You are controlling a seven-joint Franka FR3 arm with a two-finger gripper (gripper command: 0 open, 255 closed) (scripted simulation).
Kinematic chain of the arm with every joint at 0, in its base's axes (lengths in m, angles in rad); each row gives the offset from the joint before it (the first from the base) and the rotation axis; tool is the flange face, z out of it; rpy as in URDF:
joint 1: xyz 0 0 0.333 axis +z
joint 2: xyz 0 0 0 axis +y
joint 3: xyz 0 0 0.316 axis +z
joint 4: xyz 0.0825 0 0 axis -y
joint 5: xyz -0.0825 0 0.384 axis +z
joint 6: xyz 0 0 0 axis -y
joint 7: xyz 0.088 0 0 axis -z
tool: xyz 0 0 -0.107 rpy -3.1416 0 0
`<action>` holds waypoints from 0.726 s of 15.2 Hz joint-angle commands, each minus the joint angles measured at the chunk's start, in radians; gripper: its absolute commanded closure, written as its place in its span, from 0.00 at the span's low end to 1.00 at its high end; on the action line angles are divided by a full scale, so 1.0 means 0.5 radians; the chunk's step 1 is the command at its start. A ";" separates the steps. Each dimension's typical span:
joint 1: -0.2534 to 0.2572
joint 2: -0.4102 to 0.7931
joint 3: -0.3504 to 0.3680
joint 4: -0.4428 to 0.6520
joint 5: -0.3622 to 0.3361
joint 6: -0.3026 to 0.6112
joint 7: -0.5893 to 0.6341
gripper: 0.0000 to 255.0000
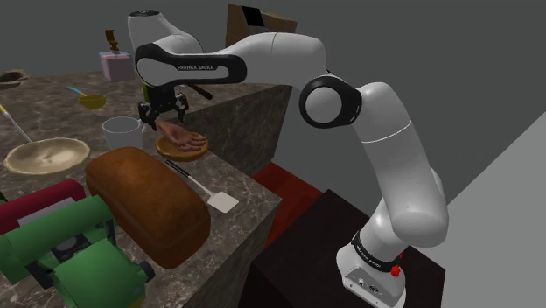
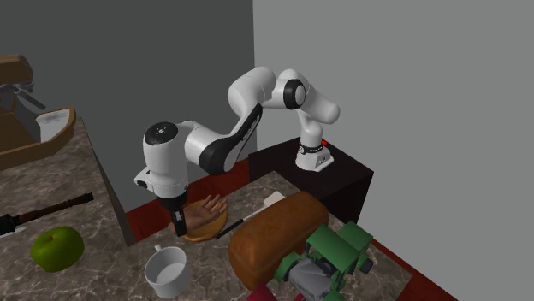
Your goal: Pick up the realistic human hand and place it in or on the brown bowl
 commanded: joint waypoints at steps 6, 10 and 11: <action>0.053 0.015 0.002 0.251 0.011 -0.229 -0.034 0.00; 0.053 0.015 0.002 0.251 0.010 -0.230 -0.034 0.00; 0.053 0.014 0.002 0.251 0.010 -0.229 -0.034 0.00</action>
